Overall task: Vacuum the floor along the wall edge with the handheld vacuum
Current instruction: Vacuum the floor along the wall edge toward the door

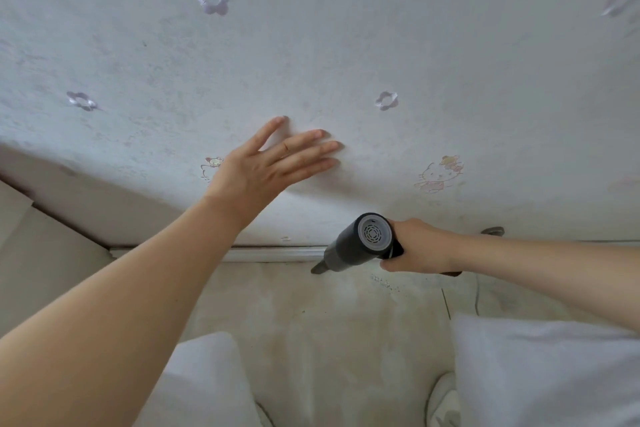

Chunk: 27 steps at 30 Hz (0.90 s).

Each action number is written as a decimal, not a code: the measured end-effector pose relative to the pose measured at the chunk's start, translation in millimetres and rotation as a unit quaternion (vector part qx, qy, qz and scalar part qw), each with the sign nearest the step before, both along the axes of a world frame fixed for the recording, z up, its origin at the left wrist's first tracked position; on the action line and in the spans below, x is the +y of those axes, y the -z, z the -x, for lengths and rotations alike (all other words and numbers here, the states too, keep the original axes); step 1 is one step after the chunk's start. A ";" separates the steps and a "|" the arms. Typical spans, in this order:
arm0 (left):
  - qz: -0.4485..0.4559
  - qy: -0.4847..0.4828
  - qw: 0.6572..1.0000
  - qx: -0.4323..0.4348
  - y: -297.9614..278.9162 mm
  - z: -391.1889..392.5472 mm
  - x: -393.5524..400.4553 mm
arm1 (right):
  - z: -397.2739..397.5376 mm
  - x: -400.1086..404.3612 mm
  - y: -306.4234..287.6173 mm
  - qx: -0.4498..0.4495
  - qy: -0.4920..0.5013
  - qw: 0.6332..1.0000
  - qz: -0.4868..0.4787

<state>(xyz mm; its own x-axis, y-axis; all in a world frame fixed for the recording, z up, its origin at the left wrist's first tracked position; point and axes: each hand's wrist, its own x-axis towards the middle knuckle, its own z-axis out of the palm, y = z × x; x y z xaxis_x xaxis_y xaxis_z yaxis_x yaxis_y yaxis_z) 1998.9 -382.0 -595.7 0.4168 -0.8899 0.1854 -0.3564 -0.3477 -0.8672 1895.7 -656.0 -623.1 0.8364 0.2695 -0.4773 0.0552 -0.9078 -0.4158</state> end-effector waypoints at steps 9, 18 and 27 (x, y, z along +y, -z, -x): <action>0.012 0.010 1.000 0.016 3.3 -3.9 -3.6 | -7.0 2.6 4.9 -0.006 0.000 1.000 -0.026; 0.005 0.055 0.996 -0.064 11.9 -23.8 -2.5 | -15.3 8.1 15.5 -0.025 -0.018 0.999 -0.025; 0.017 0.058 0.996 -0.070 12.4 -24.8 -1.4 | -12.4 7.1 14.7 -0.025 -0.027 0.999 -0.029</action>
